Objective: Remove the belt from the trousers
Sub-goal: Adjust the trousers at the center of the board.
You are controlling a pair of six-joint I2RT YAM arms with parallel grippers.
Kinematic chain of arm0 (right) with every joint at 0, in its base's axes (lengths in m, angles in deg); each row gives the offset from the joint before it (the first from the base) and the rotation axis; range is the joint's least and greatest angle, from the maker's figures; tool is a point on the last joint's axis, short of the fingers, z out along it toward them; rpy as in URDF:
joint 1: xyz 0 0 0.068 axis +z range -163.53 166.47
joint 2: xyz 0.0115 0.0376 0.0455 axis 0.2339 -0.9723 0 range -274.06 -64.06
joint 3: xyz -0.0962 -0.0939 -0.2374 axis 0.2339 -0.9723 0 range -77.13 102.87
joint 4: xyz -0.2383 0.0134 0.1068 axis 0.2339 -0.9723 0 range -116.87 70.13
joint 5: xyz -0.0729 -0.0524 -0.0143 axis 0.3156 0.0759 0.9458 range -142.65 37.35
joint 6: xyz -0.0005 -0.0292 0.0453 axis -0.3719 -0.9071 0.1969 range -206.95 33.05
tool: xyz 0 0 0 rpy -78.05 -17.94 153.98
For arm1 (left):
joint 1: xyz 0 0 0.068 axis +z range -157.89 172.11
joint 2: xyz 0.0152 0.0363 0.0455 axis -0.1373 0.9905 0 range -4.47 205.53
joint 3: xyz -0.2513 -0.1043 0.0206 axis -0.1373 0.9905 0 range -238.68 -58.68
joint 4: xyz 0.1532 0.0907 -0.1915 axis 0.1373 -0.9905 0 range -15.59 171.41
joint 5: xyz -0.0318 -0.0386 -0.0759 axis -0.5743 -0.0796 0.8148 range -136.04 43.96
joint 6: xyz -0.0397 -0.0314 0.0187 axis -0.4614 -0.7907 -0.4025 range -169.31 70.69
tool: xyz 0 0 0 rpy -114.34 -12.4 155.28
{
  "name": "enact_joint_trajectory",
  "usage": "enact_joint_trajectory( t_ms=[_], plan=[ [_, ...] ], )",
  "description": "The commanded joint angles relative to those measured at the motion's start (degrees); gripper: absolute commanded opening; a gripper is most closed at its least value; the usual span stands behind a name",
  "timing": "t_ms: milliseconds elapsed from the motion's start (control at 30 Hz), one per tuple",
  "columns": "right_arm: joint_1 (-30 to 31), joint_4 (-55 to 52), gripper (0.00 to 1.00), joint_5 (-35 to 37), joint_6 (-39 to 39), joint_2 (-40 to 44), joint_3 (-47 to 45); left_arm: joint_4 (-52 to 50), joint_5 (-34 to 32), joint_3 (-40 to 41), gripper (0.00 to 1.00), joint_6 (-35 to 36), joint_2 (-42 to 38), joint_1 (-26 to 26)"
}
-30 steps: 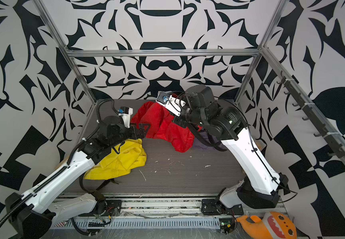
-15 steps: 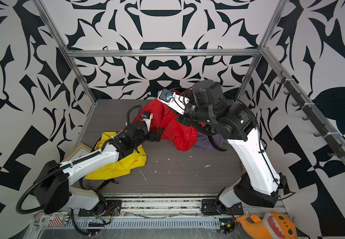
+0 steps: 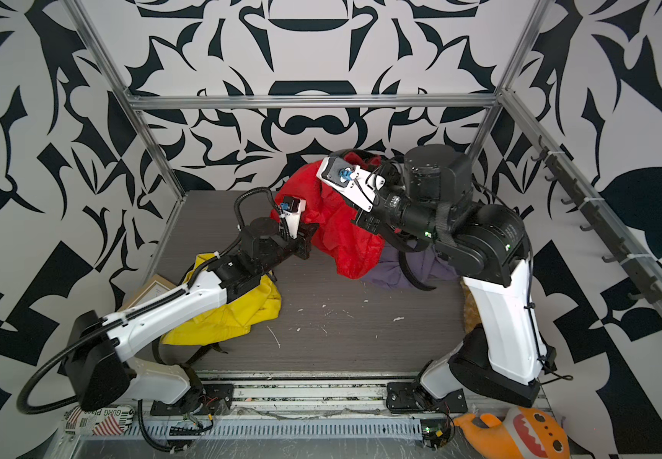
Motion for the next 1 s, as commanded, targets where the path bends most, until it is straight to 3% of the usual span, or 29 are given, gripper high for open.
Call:
enact_joint_trajectory(
  t_ms=[0, 133, 233, 333, 467, 567, 667, 733, 800, 967],
  plan=[
    [0.0, 12.4, 0.0, 1.3, -4.4, -1.5, 5.8, -3.6, -6.4, -9.2, 0.0, 5.7, -7.8, -9.7],
    [-1.5, 9.4, 0.0, -2.1, -0.5, -4.2, 7.0, -11.6, -16.5, -12.0, 0.0, 3.2, -10.0, -17.5],
    [-6.0, 7.2, 0.0, -11.4, 6.3, -1.4, -7.1, -15.4, -23.8, -4.7, 0.0, -5.1, -15.3, -20.1],
    [-11.1, 12.4, 0.0, -24.3, 12.2, 4.3, -28.8, -25.8, -34.3, 4.1, 0.0, -15.2, -20.9, -20.6],
    [-18.0, 19.7, 0.0, -39.5, 18.1, 6.8, -49.3, -37.9, -43.3, 16.2, 0.0, -28.8, -26.2, -18.2],
    [-20.7, 23.8, 0.0, -48.7, 20.6, 5.2, -58.6, -42.6, -36.1, 21.2, 0.0, -35.0, -25.5, -9.3],
    [-21.3, 25.5, 0.0, -54.3, 22.1, 2.1, -63.9, -43.0, -31.5, 22.3, 0.7, -35.8, -25.4, -4.9],
    [-21.5, 25.5, 0.0, -56.0, 21.6, 0.6, -66.0, -43.1, -31.6, 20.7, 0.93, -32.9, -27.0, -4.9],
    [-21.8, 26.0, 0.0, -58.5, 21.1, -0.2, -67.4, -39.8, -29.8, 18.8, 1.0, -26.5, -29.4, -4.9],
    [-22.9, 21.7, 0.0, -61.0, 17.4, -0.9, -64.6, -31.7, -24.8, 13.4, 0.99, -11.9, -30.9, -4.9]
  ],
)
